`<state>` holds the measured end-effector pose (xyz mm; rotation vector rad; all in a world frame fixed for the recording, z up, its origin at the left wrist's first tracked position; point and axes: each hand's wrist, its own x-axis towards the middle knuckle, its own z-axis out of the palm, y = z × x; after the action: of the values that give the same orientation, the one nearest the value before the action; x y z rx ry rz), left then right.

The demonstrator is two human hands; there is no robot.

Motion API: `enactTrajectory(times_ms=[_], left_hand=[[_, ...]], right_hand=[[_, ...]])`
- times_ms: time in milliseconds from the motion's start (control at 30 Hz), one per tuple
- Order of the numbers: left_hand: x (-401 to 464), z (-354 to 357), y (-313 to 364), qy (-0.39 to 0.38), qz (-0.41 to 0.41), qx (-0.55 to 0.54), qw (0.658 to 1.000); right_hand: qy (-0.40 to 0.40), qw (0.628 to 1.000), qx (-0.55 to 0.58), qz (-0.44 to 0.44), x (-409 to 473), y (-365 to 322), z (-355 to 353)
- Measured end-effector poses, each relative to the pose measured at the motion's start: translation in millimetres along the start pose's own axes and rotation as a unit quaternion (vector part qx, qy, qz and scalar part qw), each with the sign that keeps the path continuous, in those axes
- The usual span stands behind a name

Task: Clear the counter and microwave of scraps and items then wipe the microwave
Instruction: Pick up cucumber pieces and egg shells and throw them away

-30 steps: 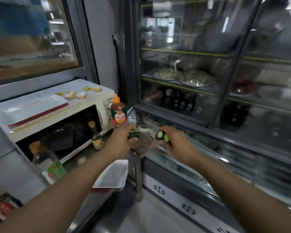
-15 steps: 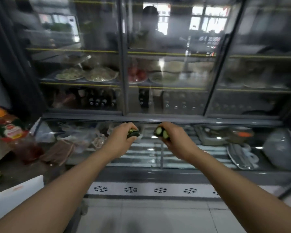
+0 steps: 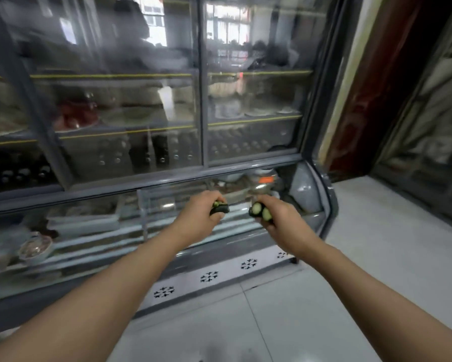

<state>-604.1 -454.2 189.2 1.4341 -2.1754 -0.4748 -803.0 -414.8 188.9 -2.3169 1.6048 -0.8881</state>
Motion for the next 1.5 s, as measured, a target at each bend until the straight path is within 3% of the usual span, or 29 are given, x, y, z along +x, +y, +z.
enactTrajectory(times_ms=[333, 700, 1200, 1500], left_hand=[[64.0, 131.1, 159.0, -0.077, 0.111, -0.015, 0.991], [151.1, 255.5, 299.6, -0.164, 0.24, -0.036, 0.956], [384.0, 403.2, 447.2, -0.184, 0.306, -0.046, 0.933], [477.9, 485.5, 525.2, -0.17, 0.285, -0.044, 0.942]], right_hand=[[0.063, 0.985, -0.049, 0.15, -105.2, 143.2, -115.1], [0.132, 0.945, -0.09, 0.285, -177.7, 275.0, -208.5], [0.142, 0.916, -0.12, 0.355, -123.5, 511.5, -332.2], [0.133, 0.928, -0.111, 0.331, -98.6, 652.6, -398.0]])
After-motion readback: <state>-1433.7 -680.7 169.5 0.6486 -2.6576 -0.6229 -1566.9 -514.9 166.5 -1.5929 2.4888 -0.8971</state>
